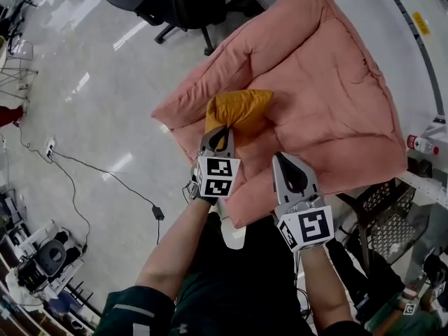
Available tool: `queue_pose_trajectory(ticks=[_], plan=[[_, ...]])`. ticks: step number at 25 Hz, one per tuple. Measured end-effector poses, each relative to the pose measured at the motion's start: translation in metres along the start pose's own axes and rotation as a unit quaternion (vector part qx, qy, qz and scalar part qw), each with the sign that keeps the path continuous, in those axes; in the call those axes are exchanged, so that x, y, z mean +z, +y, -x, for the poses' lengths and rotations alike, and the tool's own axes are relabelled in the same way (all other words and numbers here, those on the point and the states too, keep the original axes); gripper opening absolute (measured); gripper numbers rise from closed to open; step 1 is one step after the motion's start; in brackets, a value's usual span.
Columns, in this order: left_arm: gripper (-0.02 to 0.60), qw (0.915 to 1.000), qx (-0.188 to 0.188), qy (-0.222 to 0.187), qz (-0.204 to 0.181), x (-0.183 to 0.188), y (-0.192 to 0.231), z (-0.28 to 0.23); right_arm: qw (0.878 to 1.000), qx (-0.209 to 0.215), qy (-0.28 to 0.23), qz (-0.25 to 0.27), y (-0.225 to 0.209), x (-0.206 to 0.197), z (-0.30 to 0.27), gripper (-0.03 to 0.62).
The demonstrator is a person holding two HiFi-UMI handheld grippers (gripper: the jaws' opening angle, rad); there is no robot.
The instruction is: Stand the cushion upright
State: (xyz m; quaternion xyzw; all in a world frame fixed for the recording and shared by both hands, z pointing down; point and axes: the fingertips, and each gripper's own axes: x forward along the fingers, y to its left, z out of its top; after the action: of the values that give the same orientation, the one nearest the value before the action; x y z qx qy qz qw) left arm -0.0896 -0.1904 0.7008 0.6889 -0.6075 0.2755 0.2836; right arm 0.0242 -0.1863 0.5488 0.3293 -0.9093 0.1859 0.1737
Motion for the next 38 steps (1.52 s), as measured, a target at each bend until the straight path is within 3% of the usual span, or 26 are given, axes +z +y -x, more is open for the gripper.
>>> queue_pose_trajectory(ticks=[4, 8, 19, 30, 33, 38], plan=[[0.008, 0.9979, -0.044, -0.01, -0.047, 0.026, -0.027, 0.008, 1.0, -0.009, -0.01, -0.007, -0.004, 0.007, 0.014, 0.003], [0.008, 0.9899, -0.1, -0.024, -0.098, 0.051, -0.059, 0.008, 0.999, -0.029, -0.024, -0.017, -0.011, 0.009, 0.028, 0.003], [0.008, 0.9588, -0.205, -0.033, -0.195, 0.09, -0.139, -0.025, 0.997, -0.063, -0.034, -0.041, -0.053, 0.005, 0.057, 0.003], [0.009, 0.92, -0.265, -0.007, -0.289, 0.087, -0.168, -0.082, 0.995, -0.083, -0.026, -0.055, -0.088, -0.008, 0.064, 0.003], [0.009, 0.919, -0.269, -0.003, -0.288, 0.09, -0.168, -0.096, 0.994, -0.091, -0.025, -0.059, -0.099, -0.01, 0.066, 0.003], [0.009, 0.9288, -0.261, -0.003, -0.263, 0.103, -0.165, -0.12, 0.993, -0.096, -0.021, -0.066, -0.114, -0.016, 0.066, 0.003]])
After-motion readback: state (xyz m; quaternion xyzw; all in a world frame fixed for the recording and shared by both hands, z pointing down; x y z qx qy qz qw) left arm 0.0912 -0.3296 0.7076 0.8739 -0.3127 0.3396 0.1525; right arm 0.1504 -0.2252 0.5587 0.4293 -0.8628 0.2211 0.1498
